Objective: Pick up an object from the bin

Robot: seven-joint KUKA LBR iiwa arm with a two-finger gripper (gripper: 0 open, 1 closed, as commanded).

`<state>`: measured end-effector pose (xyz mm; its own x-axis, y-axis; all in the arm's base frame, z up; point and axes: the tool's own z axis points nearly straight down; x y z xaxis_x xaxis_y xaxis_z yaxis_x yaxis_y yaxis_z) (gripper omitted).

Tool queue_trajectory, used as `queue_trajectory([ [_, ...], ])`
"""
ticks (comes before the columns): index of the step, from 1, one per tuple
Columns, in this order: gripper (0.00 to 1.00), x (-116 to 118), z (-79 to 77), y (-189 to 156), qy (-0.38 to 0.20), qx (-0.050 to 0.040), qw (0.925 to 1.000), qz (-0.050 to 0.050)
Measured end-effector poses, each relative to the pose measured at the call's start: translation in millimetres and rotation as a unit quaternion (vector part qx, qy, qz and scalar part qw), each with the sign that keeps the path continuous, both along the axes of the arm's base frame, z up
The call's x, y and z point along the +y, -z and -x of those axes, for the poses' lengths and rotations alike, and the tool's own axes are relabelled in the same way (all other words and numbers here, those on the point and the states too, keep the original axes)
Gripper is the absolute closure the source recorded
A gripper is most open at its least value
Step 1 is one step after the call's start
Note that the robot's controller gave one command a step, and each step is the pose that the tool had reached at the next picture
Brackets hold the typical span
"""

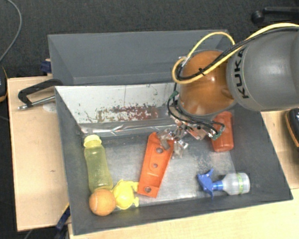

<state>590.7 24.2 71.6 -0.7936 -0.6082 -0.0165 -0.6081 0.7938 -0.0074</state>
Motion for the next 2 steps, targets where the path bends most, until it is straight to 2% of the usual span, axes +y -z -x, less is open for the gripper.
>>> queue_trajectory([
  [1,1.00,0.0,0.0,0.0,0.000,0.0001,1.0000,0.000],
  [2,1.00,-2.6,-1.8,-22.7,-0.015,-0.0018,0.9999,-0.001],
])
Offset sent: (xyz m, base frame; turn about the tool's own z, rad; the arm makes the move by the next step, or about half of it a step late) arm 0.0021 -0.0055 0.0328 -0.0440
